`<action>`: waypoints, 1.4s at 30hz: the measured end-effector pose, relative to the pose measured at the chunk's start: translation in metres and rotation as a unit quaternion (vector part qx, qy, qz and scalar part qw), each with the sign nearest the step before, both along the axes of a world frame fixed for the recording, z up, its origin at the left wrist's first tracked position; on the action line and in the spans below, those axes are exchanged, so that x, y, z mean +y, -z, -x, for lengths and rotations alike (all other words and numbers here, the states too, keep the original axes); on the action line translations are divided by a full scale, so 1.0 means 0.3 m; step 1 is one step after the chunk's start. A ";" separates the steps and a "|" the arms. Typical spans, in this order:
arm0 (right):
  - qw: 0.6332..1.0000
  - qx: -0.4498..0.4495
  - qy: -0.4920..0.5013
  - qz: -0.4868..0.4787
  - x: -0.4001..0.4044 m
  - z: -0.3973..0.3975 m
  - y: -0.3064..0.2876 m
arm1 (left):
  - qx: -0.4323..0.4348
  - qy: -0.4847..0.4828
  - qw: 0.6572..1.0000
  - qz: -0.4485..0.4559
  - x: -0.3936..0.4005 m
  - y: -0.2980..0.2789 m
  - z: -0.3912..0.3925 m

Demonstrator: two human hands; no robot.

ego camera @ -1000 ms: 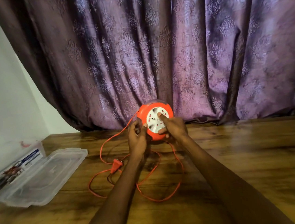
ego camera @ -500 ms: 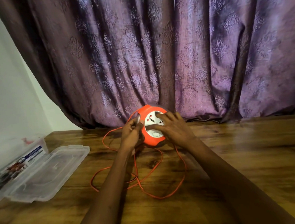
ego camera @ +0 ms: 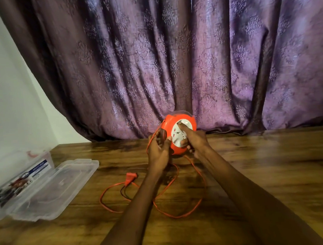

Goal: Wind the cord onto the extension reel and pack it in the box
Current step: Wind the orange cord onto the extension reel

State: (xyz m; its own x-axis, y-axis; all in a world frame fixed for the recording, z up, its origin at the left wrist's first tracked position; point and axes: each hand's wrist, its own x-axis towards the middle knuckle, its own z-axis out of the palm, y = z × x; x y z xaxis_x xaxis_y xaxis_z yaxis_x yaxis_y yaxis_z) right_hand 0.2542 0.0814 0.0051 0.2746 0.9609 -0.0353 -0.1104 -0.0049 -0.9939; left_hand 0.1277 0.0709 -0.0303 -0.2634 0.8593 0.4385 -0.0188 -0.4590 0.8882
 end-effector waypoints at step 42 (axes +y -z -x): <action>0.564 -0.708 -0.081 -0.416 -0.019 -0.071 0.011 | -0.041 0.021 0.996 0.080 0.039 -0.051 0.158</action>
State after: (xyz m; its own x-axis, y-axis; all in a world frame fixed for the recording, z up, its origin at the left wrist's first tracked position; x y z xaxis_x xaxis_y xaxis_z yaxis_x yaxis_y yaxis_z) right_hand 0.2755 0.0757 0.0019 -0.6332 0.4995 0.5913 0.7328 0.6327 0.2503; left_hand 0.0801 0.0827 -0.0151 -0.2548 0.9273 0.2743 -0.1106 -0.3098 0.9444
